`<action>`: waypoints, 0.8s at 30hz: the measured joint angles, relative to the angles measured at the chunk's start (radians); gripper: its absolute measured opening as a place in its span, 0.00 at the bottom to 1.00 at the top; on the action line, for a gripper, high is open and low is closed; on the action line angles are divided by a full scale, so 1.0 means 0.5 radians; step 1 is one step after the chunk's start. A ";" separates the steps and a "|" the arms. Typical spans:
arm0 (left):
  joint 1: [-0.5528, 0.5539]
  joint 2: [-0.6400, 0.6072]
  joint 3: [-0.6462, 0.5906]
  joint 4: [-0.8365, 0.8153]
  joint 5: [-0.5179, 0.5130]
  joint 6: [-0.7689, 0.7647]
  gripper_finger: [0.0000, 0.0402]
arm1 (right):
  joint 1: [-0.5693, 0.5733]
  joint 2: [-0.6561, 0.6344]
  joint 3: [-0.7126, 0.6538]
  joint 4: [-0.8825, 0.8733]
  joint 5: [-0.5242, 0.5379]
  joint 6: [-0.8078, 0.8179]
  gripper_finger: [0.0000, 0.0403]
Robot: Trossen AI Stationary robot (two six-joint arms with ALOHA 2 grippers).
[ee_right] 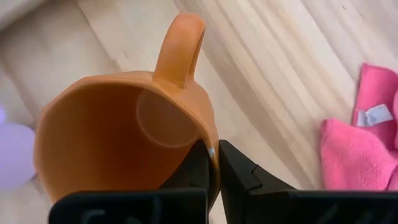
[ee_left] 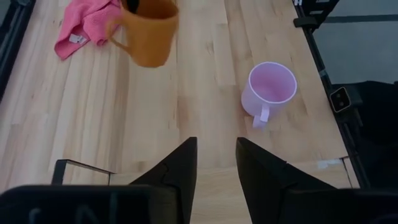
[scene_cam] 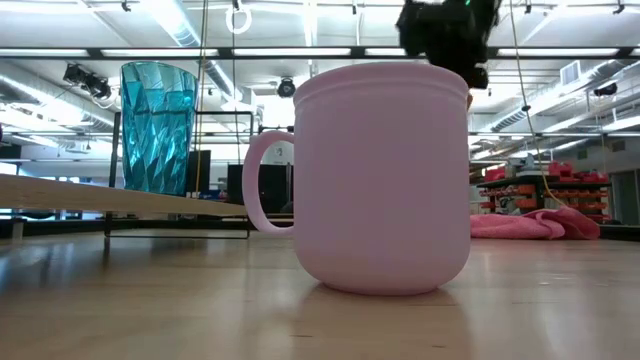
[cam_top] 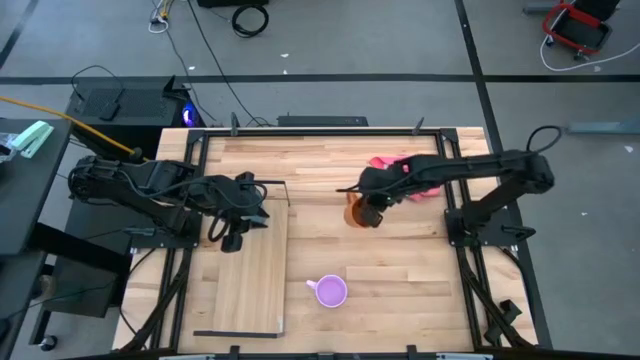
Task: Stack small to large cups/mugs on shelf
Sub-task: Put the orange mug on the shelf
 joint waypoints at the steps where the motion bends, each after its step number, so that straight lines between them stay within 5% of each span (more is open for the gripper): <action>1: 0.000 0.000 0.001 0.000 -0.008 0.002 0.29 | -0.019 0.034 0.000 0.011 -0.027 -0.027 0.04; 9: 0.001 0.000 0.000 0.001 -0.064 0.018 0.28 | -0.011 0.364 0.099 0.123 -0.173 -0.289 0.04; 24: 0.002 0.080 0.000 -0.014 -0.075 0.020 0.28 | 0.135 0.986 0.873 0.045 -0.261 -0.720 0.04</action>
